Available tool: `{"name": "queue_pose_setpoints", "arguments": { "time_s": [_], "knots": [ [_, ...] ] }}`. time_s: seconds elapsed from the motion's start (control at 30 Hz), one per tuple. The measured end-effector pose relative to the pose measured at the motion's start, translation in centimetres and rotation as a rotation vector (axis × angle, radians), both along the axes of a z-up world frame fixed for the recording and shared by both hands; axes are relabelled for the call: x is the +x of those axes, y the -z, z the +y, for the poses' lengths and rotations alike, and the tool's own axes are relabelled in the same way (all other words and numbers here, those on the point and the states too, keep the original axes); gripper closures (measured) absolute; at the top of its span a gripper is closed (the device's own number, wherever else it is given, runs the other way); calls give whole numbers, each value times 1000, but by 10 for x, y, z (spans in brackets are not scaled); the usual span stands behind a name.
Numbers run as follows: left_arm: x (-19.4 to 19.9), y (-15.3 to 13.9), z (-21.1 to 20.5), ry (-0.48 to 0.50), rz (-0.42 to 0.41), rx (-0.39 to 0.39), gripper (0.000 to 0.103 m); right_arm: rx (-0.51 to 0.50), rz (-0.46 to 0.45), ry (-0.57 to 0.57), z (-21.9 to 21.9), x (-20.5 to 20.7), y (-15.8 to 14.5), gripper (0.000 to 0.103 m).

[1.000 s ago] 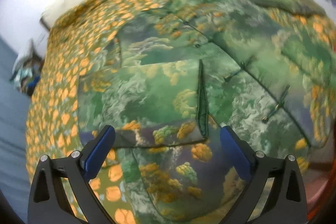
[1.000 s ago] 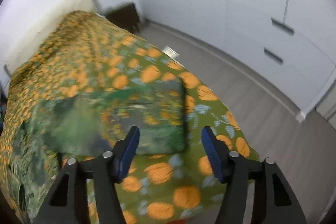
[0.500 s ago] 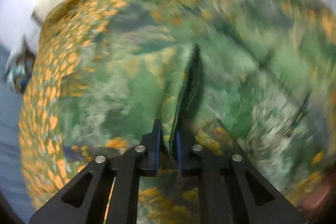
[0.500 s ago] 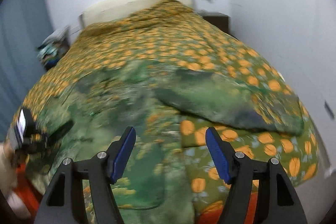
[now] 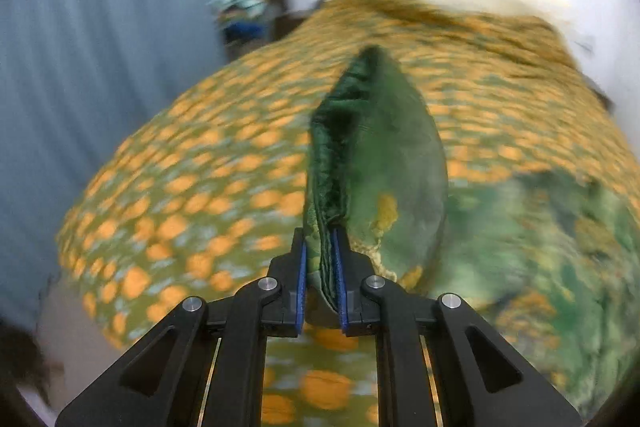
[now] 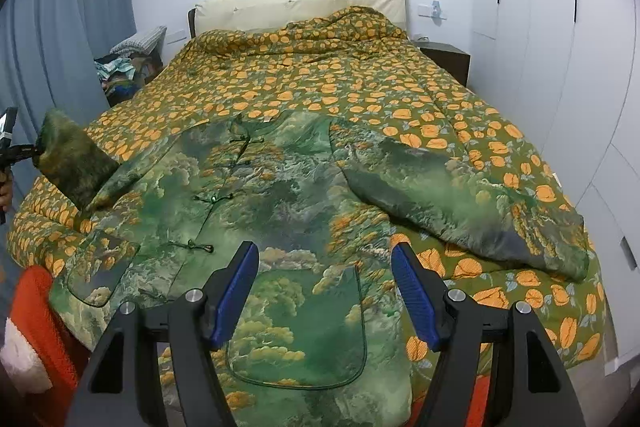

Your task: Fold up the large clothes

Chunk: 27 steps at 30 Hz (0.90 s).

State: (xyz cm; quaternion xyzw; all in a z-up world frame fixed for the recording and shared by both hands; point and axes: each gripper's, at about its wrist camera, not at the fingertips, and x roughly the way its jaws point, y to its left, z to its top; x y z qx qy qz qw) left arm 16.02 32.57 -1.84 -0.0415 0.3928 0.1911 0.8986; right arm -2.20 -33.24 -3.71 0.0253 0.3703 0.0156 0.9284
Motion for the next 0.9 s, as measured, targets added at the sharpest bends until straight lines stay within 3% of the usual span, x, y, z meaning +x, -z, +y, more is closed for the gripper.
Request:
{"name": "queue_pose_setpoints", "arguments": {
  "time_s": [0.13,0.3,0.37,0.4,0.43,0.5,0.63,0.7,0.8,0.9],
  "knots": [
    [-9,34,41,-111,64,-35,92,2,20,-4,4,1,5,35],
    [-10,83,56,-210,143,-70,89,20,46,13,-1,1,11,35],
    [-14,94,60,-250,179,-48,79,25,59,23,-5,0,14,35],
    [-15,97,62,-268,189,-32,68,28,65,29,-8,-1,16,35],
    [-18,100,65,-290,202,-15,52,32,73,39,-11,-2,18,35],
    [-27,100,71,-317,203,-7,37,43,85,59,-19,-3,21,35],
    [-48,95,72,-324,209,-51,36,64,132,82,-36,-1,31,35],
    [-63,87,54,-230,182,-174,36,92,203,78,-49,6,44,35],
    [-74,85,-3,19,205,-351,24,152,334,71,-69,17,69,34],
    [-76,95,-82,273,296,-395,22,229,465,46,-83,30,100,34]
  ]
}}
